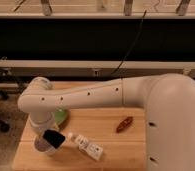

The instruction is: Place the eraser in the ceramic cup

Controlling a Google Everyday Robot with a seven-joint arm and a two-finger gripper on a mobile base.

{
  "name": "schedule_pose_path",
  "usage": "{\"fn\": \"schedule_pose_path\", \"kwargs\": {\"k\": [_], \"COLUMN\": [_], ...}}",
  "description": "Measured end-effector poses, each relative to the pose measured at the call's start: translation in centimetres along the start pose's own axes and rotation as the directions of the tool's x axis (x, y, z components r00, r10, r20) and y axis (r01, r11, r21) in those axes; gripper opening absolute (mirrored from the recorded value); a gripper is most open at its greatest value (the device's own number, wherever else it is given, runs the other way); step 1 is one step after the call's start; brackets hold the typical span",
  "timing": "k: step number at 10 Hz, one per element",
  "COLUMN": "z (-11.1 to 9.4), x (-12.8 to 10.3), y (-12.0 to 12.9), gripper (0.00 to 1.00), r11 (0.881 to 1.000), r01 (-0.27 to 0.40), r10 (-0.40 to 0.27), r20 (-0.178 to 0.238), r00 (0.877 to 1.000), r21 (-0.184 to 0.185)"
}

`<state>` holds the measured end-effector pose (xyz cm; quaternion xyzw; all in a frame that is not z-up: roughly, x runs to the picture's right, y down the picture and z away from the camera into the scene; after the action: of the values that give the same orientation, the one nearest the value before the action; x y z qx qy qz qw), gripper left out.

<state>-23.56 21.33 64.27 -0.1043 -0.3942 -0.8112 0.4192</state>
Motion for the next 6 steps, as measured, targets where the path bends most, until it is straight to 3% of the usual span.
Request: {"fn": "schedule_pose_path", "kwargs": {"k": [6], "z": [1.3], "x": [-0.3], "y": [-4.6], "gripper": [0.0], "r11": [0.995], "r01": [0.094], "r10": [-0.094], "r20": [-0.004], "r00": [0.996], "r21": [0.023]}}
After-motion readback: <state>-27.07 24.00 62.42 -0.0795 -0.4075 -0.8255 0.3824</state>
